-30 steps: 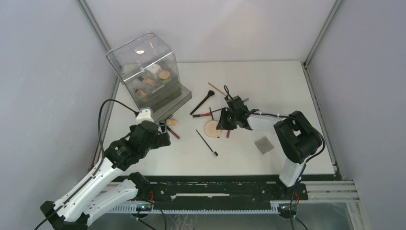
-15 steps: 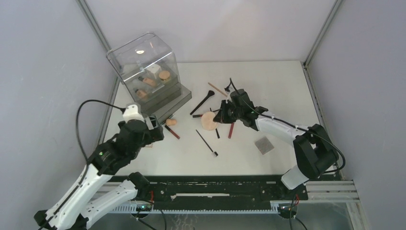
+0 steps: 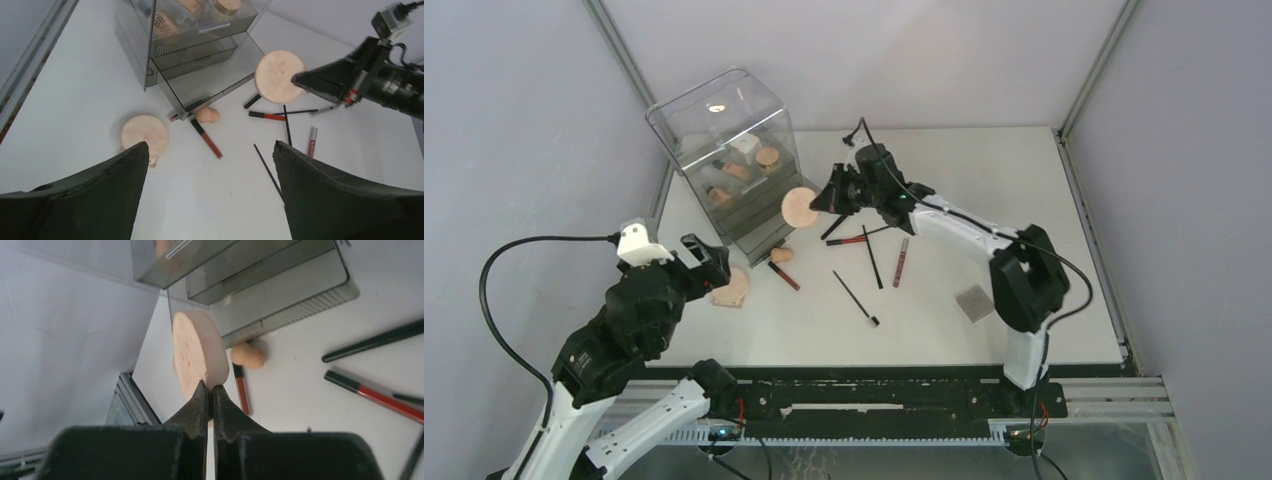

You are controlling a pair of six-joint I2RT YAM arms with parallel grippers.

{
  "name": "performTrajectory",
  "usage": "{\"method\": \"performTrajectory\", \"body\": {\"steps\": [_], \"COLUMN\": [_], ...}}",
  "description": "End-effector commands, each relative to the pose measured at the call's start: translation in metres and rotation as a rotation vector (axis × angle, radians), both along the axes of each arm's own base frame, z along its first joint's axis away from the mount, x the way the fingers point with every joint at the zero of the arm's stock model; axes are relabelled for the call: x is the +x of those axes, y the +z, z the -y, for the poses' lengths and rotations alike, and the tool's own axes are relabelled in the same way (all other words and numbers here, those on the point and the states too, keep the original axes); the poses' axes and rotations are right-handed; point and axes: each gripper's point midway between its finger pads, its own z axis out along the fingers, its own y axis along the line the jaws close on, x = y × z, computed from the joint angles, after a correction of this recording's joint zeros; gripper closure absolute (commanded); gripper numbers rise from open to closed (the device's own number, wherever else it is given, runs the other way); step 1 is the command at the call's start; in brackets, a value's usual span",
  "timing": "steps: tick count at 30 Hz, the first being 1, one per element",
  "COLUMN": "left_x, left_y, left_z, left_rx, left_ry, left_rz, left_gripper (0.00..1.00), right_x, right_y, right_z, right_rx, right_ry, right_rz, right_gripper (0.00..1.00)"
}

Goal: Organize the makeup
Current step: Place the makeup tool in the drawer.

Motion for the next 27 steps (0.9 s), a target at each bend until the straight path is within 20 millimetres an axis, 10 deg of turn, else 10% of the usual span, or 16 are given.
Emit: {"method": "performTrajectory", "body": {"steps": [1, 9, 16, 27], "left_x": [-0.004, -0.006, -0.002, 0.005], "left_y": [0.011, 0.003, -0.002, -0.020], "left_z": [-0.007, -0.008, -0.005, 0.001], "left_rx": [-0.010, -0.002, 0.013, 0.037], "left_ry": [0.026, 0.028, 0.029, 0.036], "left_rz": [0.012, -0.011, -0.026, -0.072], "left_gripper": [0.03, 0.03, 0.02, 0.01], "right_x": [0.031, 0.068, 0.074, 0.024], "right_y": [0.007, -0.016, -0.014, 0.009], "right_z": [-0.035, -0.072, -0.088, -0.035], "right_rx": [0.056, 0.082, 0.075, 0.073], "right_ry": [-0.077, -0.151, -0.132, -0.096], "right_rz": [-0.054, -0.144, -0.134, 0.028], "right_gripper": [0.99, 0.93, 0.38, 0.39]}}
